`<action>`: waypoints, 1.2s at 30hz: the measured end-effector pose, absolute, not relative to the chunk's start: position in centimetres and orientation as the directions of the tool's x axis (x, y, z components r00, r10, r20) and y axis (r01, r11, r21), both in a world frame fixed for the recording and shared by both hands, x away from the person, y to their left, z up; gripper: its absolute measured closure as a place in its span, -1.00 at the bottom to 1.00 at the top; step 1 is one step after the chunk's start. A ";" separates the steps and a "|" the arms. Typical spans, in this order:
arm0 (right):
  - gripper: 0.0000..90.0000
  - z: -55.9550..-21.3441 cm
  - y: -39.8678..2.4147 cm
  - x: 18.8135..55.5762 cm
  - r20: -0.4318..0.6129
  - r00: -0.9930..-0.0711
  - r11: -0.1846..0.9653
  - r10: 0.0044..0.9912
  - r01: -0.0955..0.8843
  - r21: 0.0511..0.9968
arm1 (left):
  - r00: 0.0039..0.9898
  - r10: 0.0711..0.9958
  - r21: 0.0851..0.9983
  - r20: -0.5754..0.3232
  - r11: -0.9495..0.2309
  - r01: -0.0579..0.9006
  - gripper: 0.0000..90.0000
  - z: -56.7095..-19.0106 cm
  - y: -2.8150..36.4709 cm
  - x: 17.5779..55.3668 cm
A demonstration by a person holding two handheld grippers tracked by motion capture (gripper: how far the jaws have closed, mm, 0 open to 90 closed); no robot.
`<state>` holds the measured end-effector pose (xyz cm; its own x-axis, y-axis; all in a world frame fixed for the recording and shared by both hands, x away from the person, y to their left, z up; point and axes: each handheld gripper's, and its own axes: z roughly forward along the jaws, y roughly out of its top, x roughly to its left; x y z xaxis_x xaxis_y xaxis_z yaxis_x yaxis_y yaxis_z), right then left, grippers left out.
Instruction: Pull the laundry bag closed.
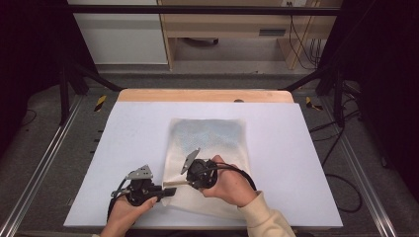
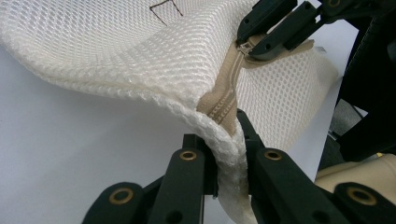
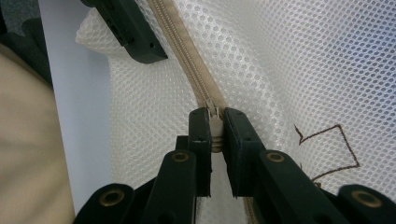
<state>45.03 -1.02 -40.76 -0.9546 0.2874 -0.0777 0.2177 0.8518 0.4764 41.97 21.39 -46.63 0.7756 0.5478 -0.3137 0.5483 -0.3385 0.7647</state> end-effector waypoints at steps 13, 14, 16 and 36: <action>0.82 -40.4 -2.4 44.7 -0.075 -0.945 0.839 0.320 0.246 0.485 | 0.784 0.538 0.756 -0.309 -0.362 0.546 0.88 -46.9 20.6 41.9; 0.82 -40.4 -2.5 44.7 -0.074 -0.943 0.837 0.324 0.250 0.486 | 0.785 0.538 0.756 -0.307 -0.363 0.545 0.88 -46.9 20.5 41.8; 0.82 -40.4 -2.6 44.6 -0.073 -0.942 0.837 0.327 0.253 0.484 | 0.786 0.537 0.756 -0.306 -0.365 0.543 0.88 -46.9 20.5 41.9; 0.82 -40.8 -4.0 44.5 -0.054 -0.934 0.825 0.354 0.284 0.489 | 0.790 0.529 0.750 -0.310 -0.375 0.545 0.88 -47.2 19.8 41.8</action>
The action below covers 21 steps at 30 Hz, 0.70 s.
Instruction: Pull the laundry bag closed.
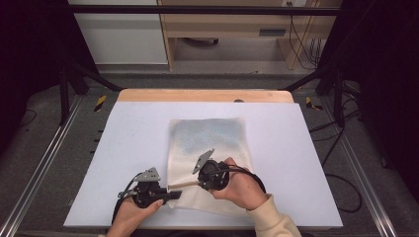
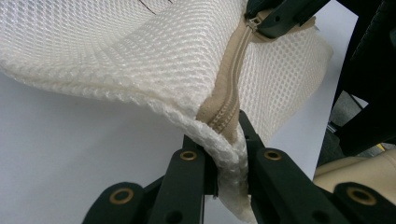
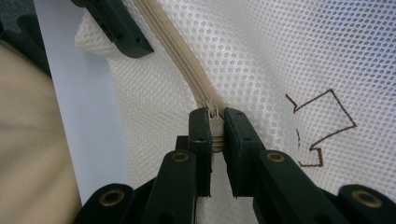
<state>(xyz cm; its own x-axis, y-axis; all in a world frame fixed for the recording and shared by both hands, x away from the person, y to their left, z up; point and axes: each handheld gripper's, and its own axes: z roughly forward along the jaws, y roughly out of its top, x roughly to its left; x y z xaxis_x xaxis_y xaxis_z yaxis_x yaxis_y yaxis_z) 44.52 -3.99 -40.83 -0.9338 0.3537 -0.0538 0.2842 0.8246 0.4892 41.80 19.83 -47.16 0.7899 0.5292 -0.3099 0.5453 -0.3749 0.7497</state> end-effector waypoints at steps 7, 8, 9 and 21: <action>0.82 -40.7 -4.6 44.4 -0.045 -0.930 0.816 0.366 0.297 0.496 | 0.793 0.525 0.753 -0.309 -0.374 0.542 0.88 -47.2 19.6 41.8; 0.82 -40.7 -4.6 44.4 -0.046 -0.930 0.819 0.365 0.297 0.491 | 0.793 0.524 0.753 -0.309 -0.375 0.541 0.88 -47.2 19.6 41.8; 0.82 -40.7 -4.6 44.4 -0.049 -0.929 0.818 0.367 0.297 0.493 | 0.793 0.525 0.752 -0.309 -0.376 0.541 0.88 -47.2 19.6 41.8; 0.82 -40.6 -5.5 44.3 -0.049 -0.923 0.812 0.381 0.310 0.494 | 0.792 0.526 0.753 -0.309 -0.373 0.542 0.88 -47.1 19.7 41.8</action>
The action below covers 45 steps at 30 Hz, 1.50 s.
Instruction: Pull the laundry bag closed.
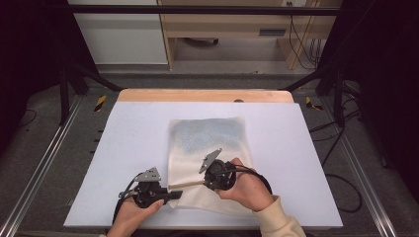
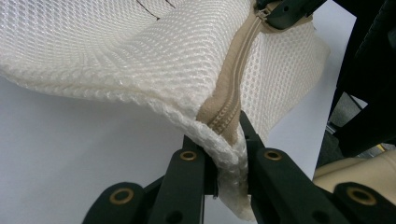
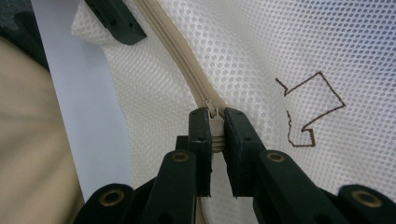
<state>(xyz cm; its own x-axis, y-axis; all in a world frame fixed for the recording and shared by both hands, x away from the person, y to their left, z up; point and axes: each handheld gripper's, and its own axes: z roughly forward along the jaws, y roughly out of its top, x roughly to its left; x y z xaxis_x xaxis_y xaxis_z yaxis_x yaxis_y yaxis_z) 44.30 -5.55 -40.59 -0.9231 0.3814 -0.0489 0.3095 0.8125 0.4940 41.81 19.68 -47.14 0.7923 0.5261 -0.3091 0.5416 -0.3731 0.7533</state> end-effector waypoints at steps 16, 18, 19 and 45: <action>0.82 -40.5 -6.8 44.1 -0.046 -0.914 0.802 0.404 0.330 0.497 | 0.792 0.529 0.757 -0.306 -0.369 0.539 0.88 -47.0 19.9 41.9; 0.82 -40.6 -7.0 44.1 -0.045 -0.912 0.800 0.408 0.333 0.498 | 0.791 0.529 0.756 -0.306 -0.370 0.540 0.88 -47.0 19.9 41.9; 0.82 -40.6 -7.1 44.1 -0.045 -0.911 0.799 0.409 0.334 0.500 | 0.791 0.530 0.757 -0.305 -0.369 0.539 0.88 -47.0 19.9 41.9; 0.82 -40.7 -9.4 43.7 -0.044 -0.893 0.780 0.448 0.366 0.508 | 0.790 0.533 0.762 -0.303 -0.363 0.537 0.88 -46.8 20.1 42.0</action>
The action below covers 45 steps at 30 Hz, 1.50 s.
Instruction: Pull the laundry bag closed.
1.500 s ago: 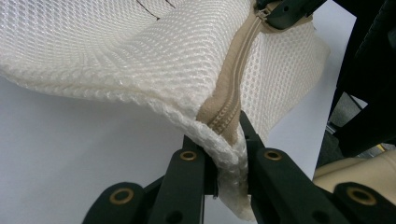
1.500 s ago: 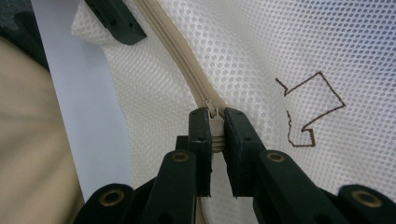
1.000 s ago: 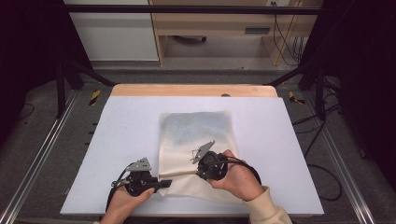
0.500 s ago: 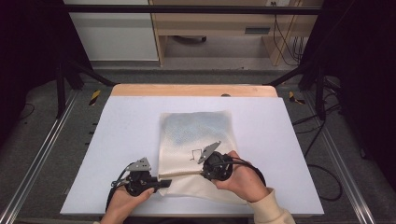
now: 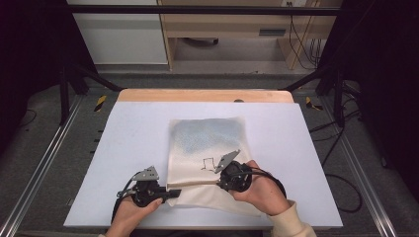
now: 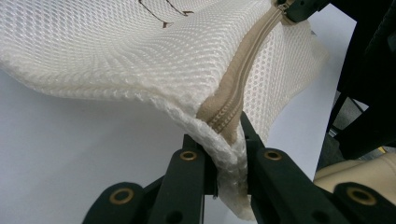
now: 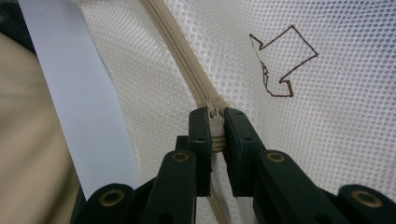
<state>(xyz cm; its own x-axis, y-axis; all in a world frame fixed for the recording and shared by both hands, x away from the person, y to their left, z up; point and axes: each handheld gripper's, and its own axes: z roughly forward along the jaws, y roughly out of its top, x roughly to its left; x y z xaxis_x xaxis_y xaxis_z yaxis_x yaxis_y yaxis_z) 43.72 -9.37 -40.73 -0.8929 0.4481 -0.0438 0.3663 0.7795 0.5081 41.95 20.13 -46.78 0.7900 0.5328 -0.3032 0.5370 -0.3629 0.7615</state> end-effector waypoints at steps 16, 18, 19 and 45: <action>0.82 -41.0 -10.4 43.5 -0.045 -0.885 0.774 0.464 0.380 0.506 | 0.790 0.533 0.760 -0.303 -0.365 0.537 0.88 -46.8 20.1 41.9; 0.82 -41.0 -10.5 43.5 -0.045 -0.884 0.774 0.466 0.382 0.506 | 0.790 0.534 0.760 -0.302 -0.365 0.537 0.88 -46.8 20.1 41.9; 0.82 -41.0 -10.5 43.5 -0.044 -0.879 0.769 0.475 0.391 0.505 | 0.791 0.531 0.760 -0.304 -0.365 0.538 0.88 -46.8 20.1 41.9; 0.82 -41.2 -11.9 43.1 -0.046 -0.869 0.764 0.492 0.406 0.501 | 0.790 0.533 0.760 -0.302 -0.366 0.537 0.88 -46.8 20.2 41.9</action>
<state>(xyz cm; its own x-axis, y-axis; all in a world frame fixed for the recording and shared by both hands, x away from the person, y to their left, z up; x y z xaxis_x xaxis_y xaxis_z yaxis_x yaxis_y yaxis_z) 43.05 -11.94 -41.24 -0.8693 0.4922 -0.0458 0.4063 0.7642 0.5009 41.90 20.16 -46.75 0.7904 0.5331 -0.3020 0.5372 -0.3661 0.7598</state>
